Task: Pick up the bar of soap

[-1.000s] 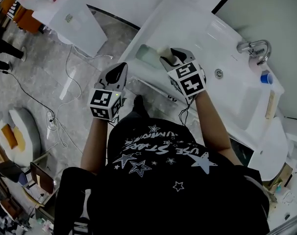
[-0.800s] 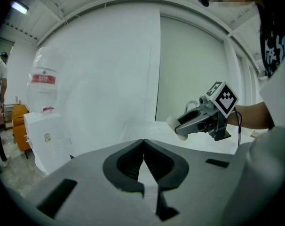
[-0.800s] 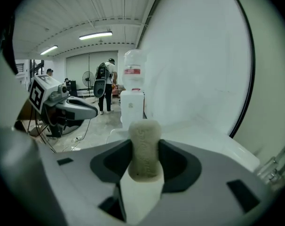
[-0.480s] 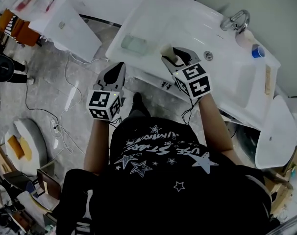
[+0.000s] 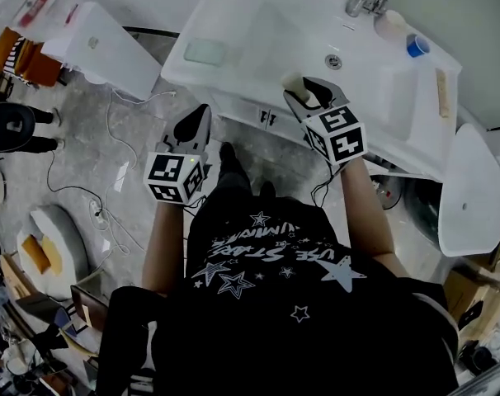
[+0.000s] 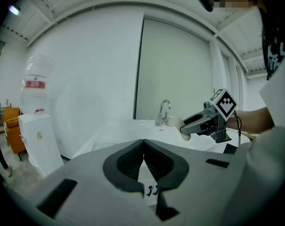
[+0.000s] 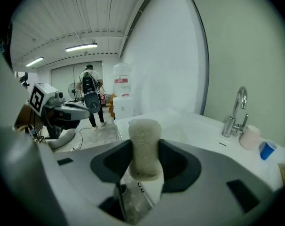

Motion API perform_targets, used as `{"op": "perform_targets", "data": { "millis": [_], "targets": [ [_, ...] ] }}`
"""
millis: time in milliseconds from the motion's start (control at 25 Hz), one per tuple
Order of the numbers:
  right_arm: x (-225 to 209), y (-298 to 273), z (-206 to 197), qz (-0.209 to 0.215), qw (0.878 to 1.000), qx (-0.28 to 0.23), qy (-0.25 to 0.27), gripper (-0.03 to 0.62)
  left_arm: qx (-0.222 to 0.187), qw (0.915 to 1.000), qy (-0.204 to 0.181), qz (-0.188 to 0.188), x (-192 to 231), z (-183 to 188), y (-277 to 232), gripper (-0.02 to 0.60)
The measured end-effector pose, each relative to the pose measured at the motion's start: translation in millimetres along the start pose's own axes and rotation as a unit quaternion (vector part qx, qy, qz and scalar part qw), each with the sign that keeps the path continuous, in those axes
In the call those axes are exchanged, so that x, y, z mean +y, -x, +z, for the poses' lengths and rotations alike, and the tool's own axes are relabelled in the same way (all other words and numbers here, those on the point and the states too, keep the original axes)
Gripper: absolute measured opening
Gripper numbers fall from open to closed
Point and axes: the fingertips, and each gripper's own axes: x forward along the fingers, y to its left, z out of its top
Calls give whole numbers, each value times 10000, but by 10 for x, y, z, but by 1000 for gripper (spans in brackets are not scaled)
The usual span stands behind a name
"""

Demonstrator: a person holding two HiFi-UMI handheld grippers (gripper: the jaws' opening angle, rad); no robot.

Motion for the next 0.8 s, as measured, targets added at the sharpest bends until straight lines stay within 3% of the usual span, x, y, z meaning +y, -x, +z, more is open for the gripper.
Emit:
{"op": "perform_targets", "data": {
  "millis": [440, 800],
  "targets": [
    [5, 355, -289, -258, 9991, 51, -346, 184, 71, 9996, -90, -263, -310, -61, 164, 11],
    [356, 392, -305, -288, 9992, 65, -252, 183, 43, 9994, -53, -343, -316, -195, 486, 11]
  ]
}}
